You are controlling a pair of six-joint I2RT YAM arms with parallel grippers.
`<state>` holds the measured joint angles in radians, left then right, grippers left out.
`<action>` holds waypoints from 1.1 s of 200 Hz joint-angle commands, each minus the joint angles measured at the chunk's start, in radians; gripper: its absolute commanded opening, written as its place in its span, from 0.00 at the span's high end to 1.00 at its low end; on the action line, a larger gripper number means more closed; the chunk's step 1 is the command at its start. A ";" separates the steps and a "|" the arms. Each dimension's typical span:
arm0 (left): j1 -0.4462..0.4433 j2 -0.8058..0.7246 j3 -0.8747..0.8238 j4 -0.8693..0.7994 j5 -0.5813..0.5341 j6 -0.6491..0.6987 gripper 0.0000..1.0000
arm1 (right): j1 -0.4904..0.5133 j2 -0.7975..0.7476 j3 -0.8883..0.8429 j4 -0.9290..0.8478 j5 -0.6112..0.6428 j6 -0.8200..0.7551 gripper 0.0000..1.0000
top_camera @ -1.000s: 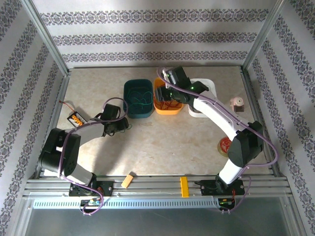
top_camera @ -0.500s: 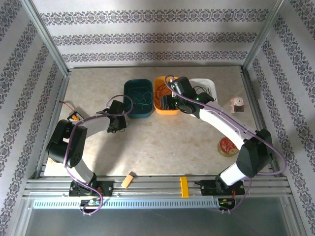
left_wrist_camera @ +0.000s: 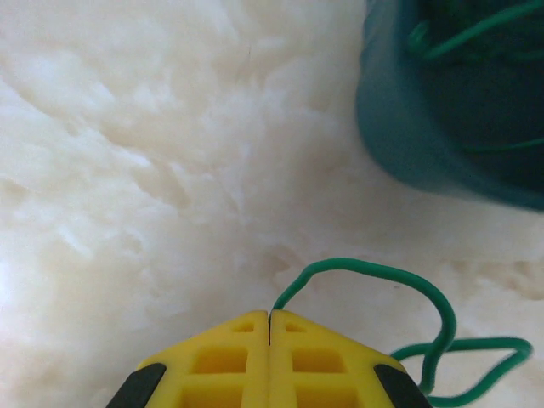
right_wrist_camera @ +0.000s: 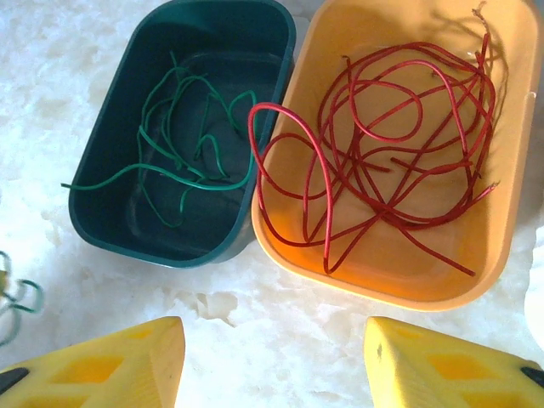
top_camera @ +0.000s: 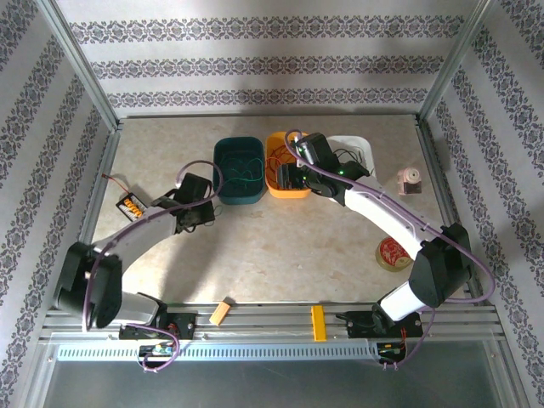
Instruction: Untangle the cables
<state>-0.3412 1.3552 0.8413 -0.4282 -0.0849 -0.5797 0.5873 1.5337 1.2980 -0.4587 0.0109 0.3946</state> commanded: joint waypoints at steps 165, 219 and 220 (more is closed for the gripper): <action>-0.009 0.037 0.207 0.302 -0.334 0.189 0.01 | -0.281 -0.469 -0.390 0.046 0.318 0.052 0.36; 0.033 -0.194 -0.176 0.262 -0.639 0.253 0.01 | -0.483 -0.637 -0.840 0.522 0.309 -0.302 0.02; 0.035 -0.192 -0.180 0.267 -0.644 0.255 0.01 | -0.485 -0.634 -0.846 0.532 0.309 -0.305 0.02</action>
<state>-0.3336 1.1397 0.7521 -0.1493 -0.5442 -0.3725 0.1238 0.8745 0.5941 -0.1955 0.3004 0.2798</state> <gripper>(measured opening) 0.992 0.984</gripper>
